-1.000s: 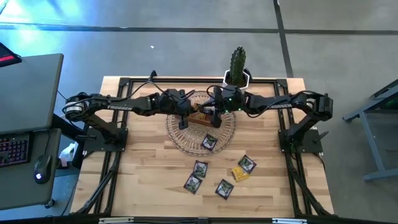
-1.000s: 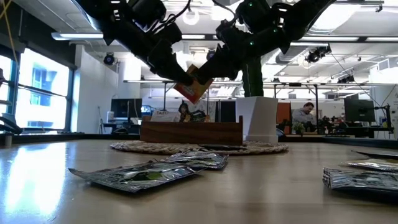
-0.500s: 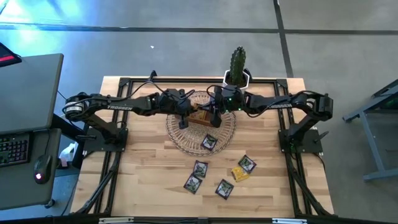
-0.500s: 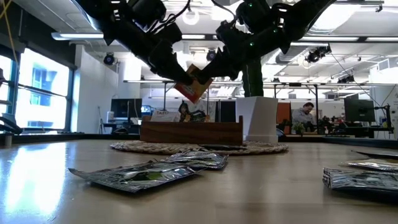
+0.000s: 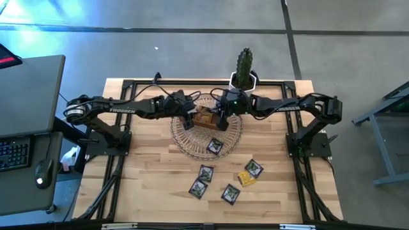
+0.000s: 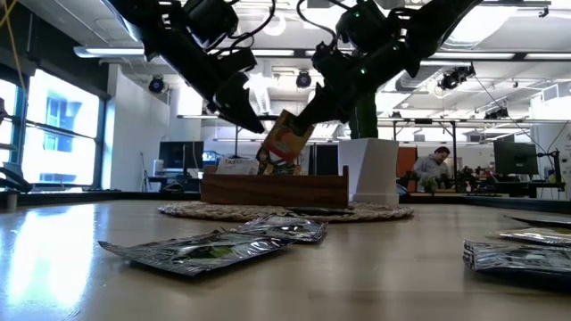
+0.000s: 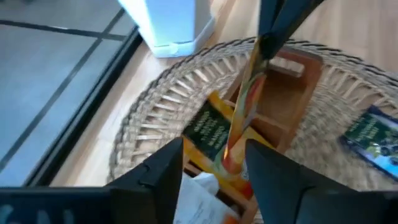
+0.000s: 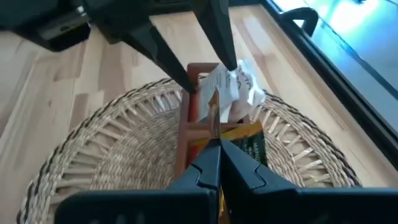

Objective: Pick & Place Tea
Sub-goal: Put the yellow tea pack into the middle section of the wooden organizer

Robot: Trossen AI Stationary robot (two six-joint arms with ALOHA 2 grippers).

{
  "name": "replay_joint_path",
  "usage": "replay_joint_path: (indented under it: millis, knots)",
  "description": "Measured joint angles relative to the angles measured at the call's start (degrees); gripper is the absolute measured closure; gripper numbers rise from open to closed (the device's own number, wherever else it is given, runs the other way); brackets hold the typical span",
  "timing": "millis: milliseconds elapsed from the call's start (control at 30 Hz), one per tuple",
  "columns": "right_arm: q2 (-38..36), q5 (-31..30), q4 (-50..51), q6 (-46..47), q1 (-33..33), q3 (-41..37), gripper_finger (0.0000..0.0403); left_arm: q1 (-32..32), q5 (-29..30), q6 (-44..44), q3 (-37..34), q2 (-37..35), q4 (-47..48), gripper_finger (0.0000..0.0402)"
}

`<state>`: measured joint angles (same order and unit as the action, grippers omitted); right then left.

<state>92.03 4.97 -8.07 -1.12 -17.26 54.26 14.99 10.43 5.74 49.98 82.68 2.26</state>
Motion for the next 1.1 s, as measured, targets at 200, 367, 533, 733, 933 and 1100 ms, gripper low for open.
replay_joint_path:
  millis: [200,367,533,733,933,1100]
  knots:
    - [1.29,3.97,0.60,3.55,-0.68,0.00,0.0402,-0.01,0.57,-2.16,0.00,-1.01,2.15,0.0218]
    - [6.02,3.96,1.05,3.18,-1.70,2.64,0.0402,-0.01,0.62,-1.85,0.02,-1.98,4.34,0.0218]
    - [11.16,3.41,12.04,2.29,-3.11,13.08,0.0403,-0.01,0.54,-5.23,0.01,-5.31,9.58,0.0218]
    - [15.70,-1.72,32.99,1.08,-2.79,25.06,0.0403,-0.01,-2.72,-10.54,0.00,-14.35,15.82,0.0218]
    - [16.02,-1.95,36.64,1.08,-2.44,28.34,0.0403,-0.01,-1.86,-9.72,0.02,-22.93,22.56,0.0218]
    - [16.02,-1.07,36.41,1.11,-2.51,27.46,0.0403,-0.01,0.38,-8.70,0.02,-25.86,25.87,0.0218]
